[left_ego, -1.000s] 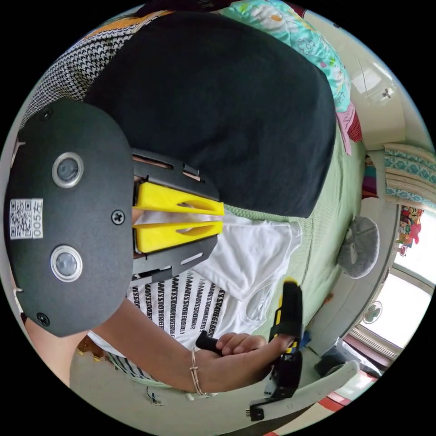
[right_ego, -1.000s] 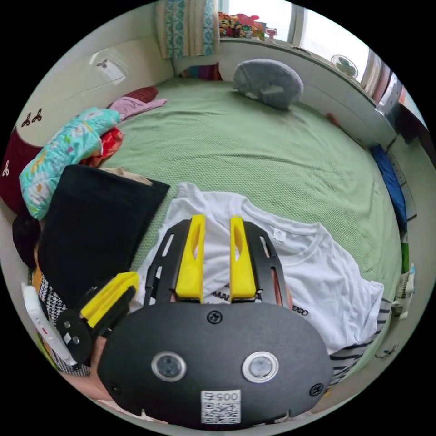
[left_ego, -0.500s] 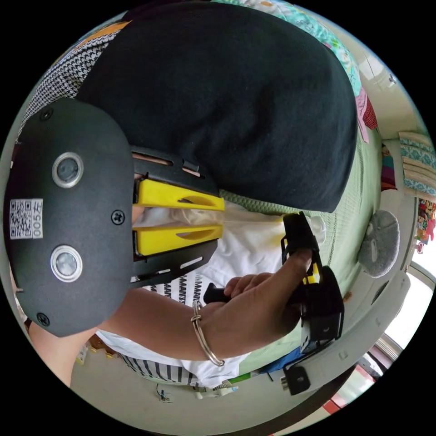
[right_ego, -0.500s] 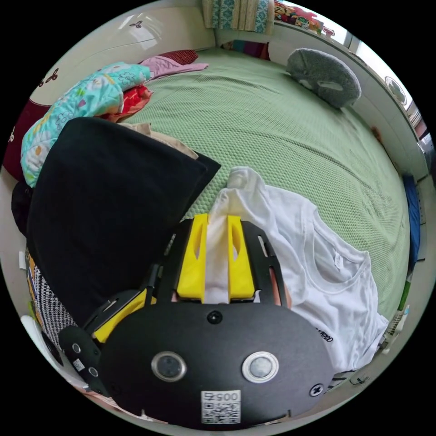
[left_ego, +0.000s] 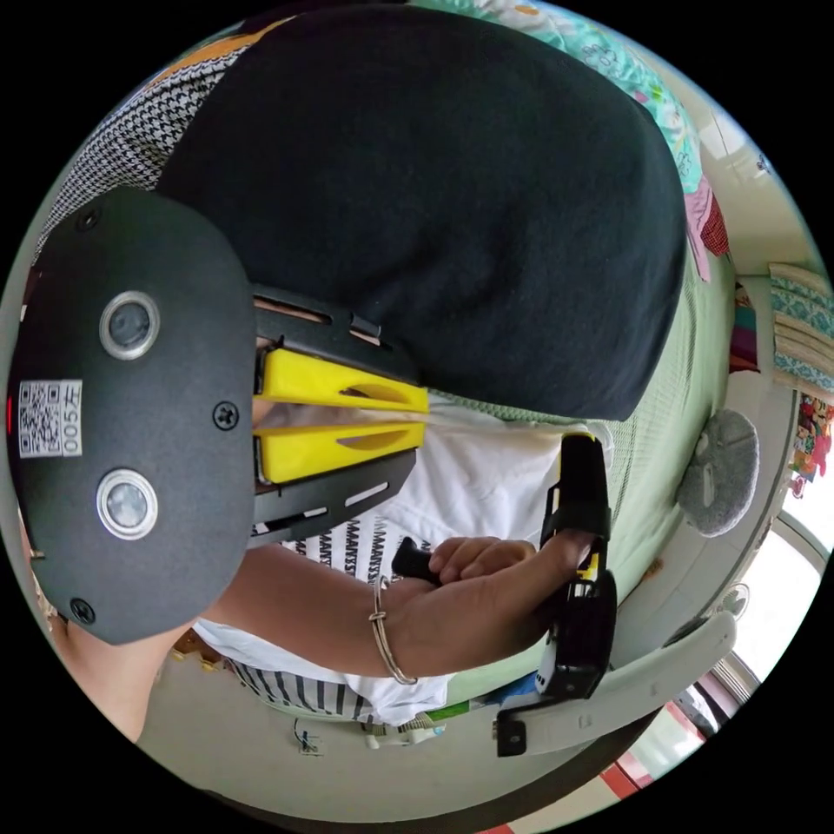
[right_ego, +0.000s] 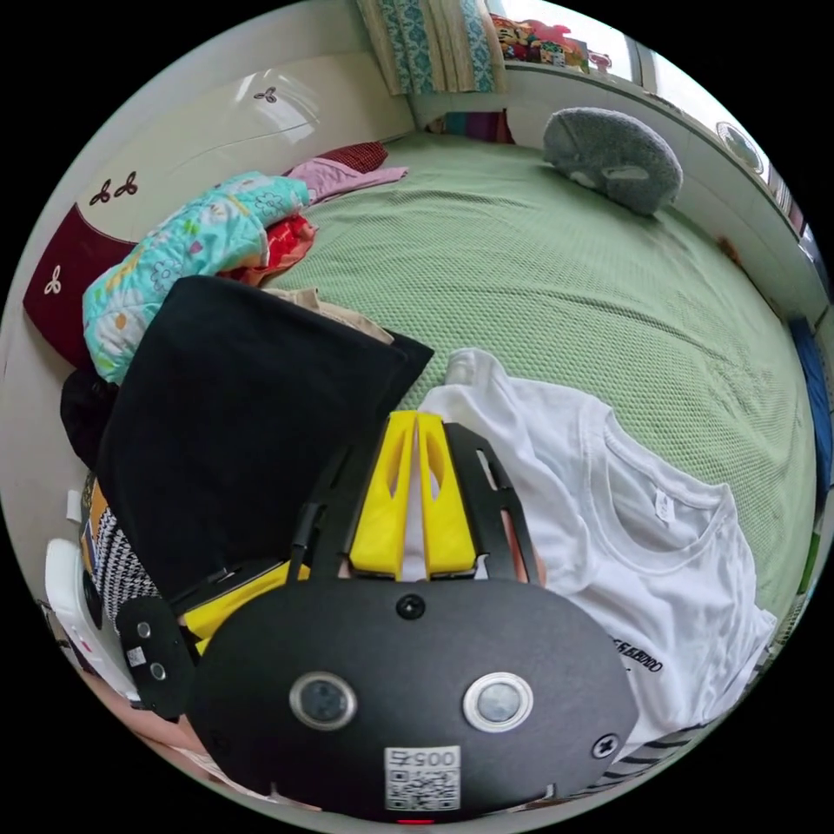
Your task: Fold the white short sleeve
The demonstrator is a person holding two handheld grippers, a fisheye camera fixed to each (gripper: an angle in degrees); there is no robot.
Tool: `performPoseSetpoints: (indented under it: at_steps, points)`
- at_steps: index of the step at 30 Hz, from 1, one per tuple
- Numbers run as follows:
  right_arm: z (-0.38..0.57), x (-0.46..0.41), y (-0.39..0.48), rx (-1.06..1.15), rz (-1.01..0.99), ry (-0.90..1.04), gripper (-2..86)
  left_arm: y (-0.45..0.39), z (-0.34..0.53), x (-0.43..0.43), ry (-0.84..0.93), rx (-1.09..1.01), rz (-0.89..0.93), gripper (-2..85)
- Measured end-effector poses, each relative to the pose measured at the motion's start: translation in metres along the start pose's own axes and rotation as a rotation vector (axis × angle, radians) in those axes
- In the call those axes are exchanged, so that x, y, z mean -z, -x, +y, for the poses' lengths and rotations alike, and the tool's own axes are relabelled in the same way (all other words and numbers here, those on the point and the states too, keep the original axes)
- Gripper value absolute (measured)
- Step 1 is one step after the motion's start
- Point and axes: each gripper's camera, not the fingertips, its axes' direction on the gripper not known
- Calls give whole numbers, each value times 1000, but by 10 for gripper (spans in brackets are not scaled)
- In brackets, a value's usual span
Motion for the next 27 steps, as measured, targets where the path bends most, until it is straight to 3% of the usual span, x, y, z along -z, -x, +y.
performPoseSetpoints:
  at_steps: [10, 20, 27]
  points:
    - [3, -18, -4, 20, 58, 87, 49, 6, 4, 9, -9, 5, 0, 34]
    - [10, -9, -22, -12, 24, 32, -3, 11, 9, 15, -15, 13, 18, 34]
    - [13, -7, -29, -27, -21, -33, -4, 0, 14, 25, -64, -11, -72, 35]
